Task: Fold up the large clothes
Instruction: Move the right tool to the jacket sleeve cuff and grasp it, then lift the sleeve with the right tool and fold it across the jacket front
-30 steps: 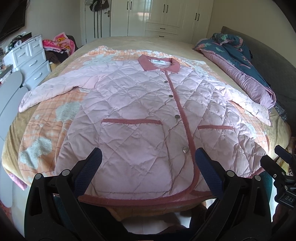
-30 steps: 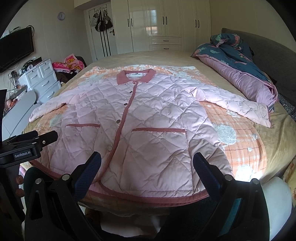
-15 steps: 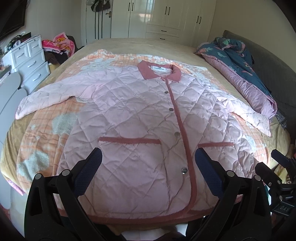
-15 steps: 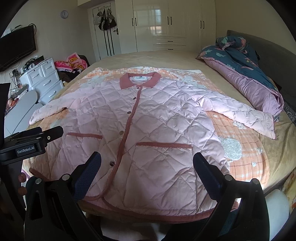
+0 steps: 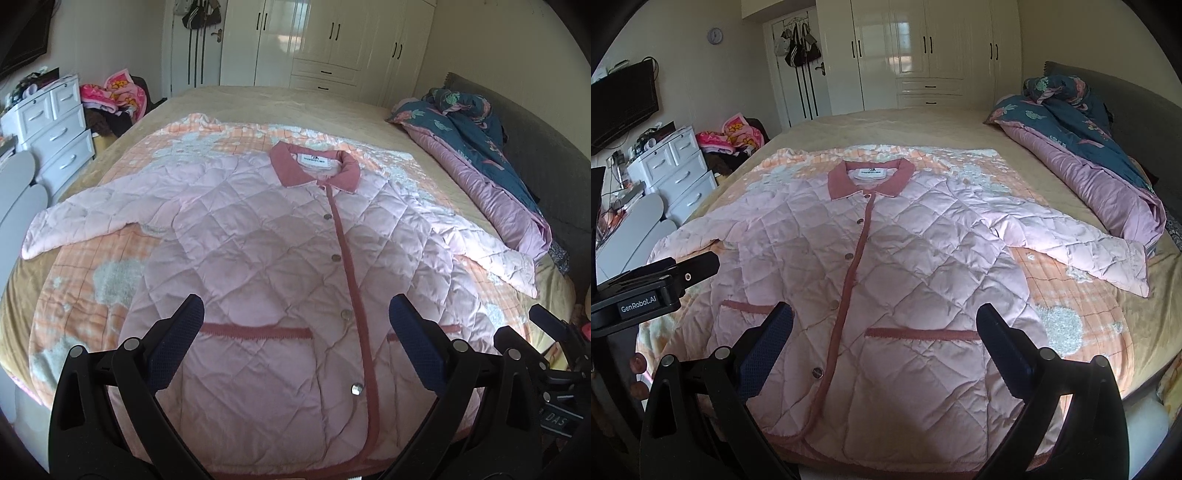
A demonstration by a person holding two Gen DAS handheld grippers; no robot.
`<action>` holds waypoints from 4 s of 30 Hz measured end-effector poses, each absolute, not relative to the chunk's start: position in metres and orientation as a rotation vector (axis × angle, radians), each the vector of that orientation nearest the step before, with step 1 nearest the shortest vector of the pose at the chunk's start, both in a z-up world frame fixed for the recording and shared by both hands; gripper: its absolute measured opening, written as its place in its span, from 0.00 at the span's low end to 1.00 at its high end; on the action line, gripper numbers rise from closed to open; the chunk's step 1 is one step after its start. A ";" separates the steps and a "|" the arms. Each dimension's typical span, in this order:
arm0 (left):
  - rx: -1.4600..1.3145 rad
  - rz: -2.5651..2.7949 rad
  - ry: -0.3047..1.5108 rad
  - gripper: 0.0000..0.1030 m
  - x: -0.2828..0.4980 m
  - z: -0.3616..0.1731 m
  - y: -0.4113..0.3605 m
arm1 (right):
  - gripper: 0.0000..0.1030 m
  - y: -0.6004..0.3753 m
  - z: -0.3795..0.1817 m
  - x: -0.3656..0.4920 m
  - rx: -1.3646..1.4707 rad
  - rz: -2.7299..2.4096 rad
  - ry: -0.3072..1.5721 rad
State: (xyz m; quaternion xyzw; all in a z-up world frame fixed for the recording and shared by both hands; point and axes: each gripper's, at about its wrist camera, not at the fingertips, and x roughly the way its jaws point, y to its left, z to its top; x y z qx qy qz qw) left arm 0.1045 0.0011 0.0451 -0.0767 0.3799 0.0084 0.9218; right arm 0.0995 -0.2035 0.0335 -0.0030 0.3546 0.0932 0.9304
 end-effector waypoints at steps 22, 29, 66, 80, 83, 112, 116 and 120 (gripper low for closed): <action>-0.145 -0.022 0.826 0.91 0.210 0.029 -0.034 | 0.96 -0.319 0.022 0.195 0.131 -0.060 0.739; -0.136 -0.040 0.854 0.91 0.242 0.015 -0.052 | 0.96 -0.373 0.003 0.219 0.226 -0.137 0.757; -0.093 -0.040 0.961 0.91 0.364 -0.053 -0.119 | 0.96 -0.617 -0.120 0.289 0.706 -0.631 0.832; -0.102 -0.011 0.929 0.91 0.369 -0.032 -0.090 | 0.27 -0.636 -0.103 0.286 0.737 -0.610 0.629; -0.107 -0.008 0.914 0.91 0.366 -0.022 -0.083 | 0.19 -0.621 -0.074 0.286 0.683 -0.539 0.585; -0.249 -0.043 0.755 0.91 0.335 0.072 0.040 | 0.14 -0.370 0.126 0.326 0.307 -0.011 0.384; -0.281 -0.035 0.753 0.91 0.332 0.068 0.059 | 0.14 -0.328 0.131 0.330 0.273 0.050 0.388; -0.312 -0.030 0.757 0.91 0.330 0.060 0.077 | 0.14 -0.288 0.129 0.334 0.237 0.106 0.408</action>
